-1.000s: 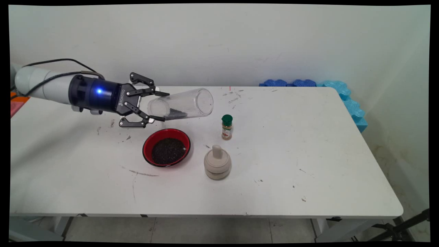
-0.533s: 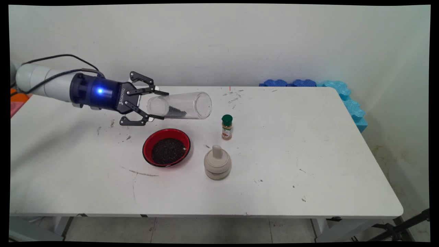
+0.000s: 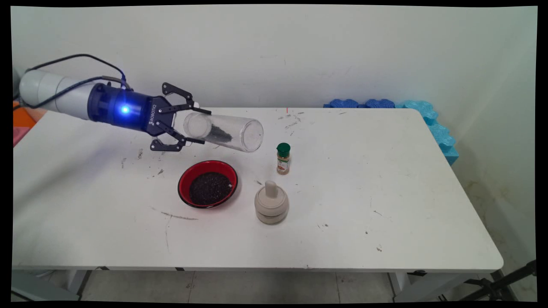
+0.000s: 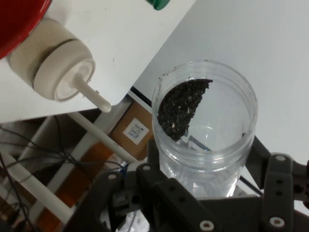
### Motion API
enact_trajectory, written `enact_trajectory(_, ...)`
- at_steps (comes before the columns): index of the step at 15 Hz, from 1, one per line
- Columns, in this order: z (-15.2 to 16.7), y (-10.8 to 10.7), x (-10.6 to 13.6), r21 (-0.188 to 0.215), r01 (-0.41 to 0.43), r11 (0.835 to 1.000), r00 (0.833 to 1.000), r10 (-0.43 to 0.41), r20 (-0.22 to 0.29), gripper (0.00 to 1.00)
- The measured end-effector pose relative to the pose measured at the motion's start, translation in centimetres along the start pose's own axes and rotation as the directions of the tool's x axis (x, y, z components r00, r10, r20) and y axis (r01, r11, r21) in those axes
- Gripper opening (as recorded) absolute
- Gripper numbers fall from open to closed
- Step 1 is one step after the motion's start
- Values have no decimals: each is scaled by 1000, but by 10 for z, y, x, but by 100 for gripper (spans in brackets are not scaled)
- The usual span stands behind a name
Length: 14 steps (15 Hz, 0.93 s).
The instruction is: Pour the black seasoning powder in the red bowl
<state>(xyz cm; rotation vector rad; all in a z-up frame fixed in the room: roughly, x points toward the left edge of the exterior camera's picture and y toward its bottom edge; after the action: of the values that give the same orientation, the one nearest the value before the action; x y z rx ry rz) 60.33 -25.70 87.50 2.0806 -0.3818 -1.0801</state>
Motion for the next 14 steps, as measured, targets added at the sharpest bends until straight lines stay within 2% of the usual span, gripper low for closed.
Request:
enact_trajectory(3, -3, 9, -2, 0, -95, 996, 996, 95, -6, 0)
enact_trajectory(7, -5, 22, -4, 2, -202, 979, 979, 202, -15, 0)
enact_trajectory(10, -8, 34, -7, 15, -314, 949, 949, 314, -20, 0)
enact_trajectory(14, -10, 47, -11, 41, -460, 887, 887, 461, -25, 0)
